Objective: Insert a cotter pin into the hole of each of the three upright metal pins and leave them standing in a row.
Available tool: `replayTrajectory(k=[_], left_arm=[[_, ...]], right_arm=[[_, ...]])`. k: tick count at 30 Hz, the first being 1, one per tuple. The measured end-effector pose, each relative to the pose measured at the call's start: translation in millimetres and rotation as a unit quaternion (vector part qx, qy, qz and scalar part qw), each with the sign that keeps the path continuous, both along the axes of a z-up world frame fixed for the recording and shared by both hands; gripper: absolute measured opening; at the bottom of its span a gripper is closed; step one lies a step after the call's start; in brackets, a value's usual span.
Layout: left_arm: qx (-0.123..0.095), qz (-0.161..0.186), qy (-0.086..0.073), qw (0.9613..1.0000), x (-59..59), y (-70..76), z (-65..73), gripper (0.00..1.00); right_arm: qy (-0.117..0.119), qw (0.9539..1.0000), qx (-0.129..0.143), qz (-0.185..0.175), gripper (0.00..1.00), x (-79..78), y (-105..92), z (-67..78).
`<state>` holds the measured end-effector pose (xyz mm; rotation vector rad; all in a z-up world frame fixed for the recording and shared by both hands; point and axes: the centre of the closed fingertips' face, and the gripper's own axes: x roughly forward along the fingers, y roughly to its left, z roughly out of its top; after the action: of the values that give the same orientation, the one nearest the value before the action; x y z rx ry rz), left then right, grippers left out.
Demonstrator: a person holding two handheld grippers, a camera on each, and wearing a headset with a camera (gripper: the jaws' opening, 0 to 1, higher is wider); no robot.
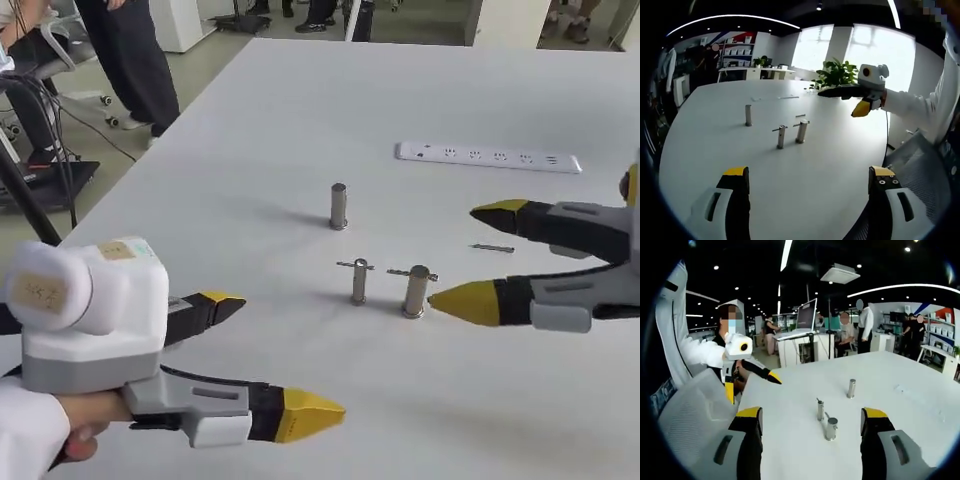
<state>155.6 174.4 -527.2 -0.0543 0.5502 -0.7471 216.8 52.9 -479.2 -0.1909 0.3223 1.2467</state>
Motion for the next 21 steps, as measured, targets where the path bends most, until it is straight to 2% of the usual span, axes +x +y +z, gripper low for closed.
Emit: replayTrajectory(k=[3,6,9,12,16,19,21], left_arm=[[0.0,-0.001,-0.004,1.0,0.2,0.9,4.2,0.99],[0.003,-0.002,-0.006,1.0,0.3,1.7,5.4,0.99],[0.005,0.0,-0.006,1.0,-0.2,2.3,5.3,0.99],[0.003,-0.002,0.001,1.0,-2.4,1.2,2.8,0.99],[0.011,-0.007,0.006,0.9999,-3.5,1.0,-1.4,0.99],[0.002,-0.004,0.009,0.9999,-1.8,1.0,-4.4,0.99],[-0.012,0.004,0.016,0.9998,0.0,1.4,-5.5,0.99]], right_arm=[[0.018,0.9996,-0.008,-0.021,0.83,-8.2,-12.0,-7.7],[0.027,0.9988,-0.022,-0.036,0.86,-14.2,-22.6,-16.2],[0.039,0.9965,-0.033,-0.066,0.86,-18.0,-35.4,-27.0],[0.054,0.9946,-0.034,-0.082,0.86,-22.7,-43.1,-35.4],[0.062,0.9936,-0.025,-0.091,0.88,-28.7,-46.1,-37.8],[0.065,0.993,-0.028,-0.094,0.9,-31.7,-48.4,-40.3],[0.065,0.9928,-0.03,-0.097,0.91,-32.2,-50.0,-40.6]])
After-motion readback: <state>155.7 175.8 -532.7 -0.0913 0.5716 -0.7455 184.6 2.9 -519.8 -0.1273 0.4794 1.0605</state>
